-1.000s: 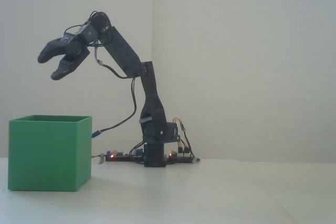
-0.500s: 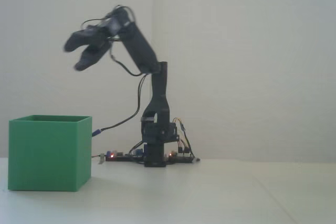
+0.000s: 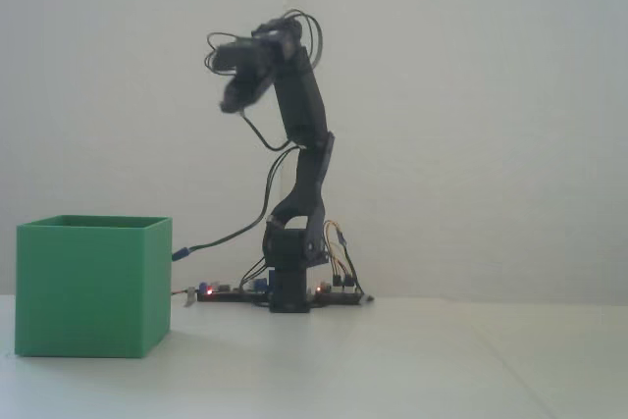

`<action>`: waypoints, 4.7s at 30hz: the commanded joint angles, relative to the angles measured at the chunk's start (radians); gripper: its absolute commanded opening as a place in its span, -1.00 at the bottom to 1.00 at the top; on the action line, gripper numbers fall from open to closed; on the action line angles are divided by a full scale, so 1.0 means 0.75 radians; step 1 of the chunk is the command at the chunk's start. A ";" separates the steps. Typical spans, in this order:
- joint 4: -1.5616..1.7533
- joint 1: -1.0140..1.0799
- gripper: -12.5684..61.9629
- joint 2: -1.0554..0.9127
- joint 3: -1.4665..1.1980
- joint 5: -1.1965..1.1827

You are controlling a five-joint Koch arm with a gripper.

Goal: Grasp a red block and put it in the green bin.

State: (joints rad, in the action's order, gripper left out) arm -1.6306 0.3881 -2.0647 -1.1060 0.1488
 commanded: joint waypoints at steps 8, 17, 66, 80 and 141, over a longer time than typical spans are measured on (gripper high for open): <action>0.231 -0.268 0.18 -0.346 -0.536 -0.070; 0.348 -0.270 0.33 -0.364 -0.929 -0.270; 2.250 -0.444 0.29 -0.360 -2.718 -0.280; 2.252 -0.583 0.27 -0.346 -2.716 -0.290; 2.176 -0.652 0.26 -0.319 -2.718 -0.295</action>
State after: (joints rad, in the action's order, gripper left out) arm 0.0215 -0.1012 -2.2381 -3.0787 -0.0736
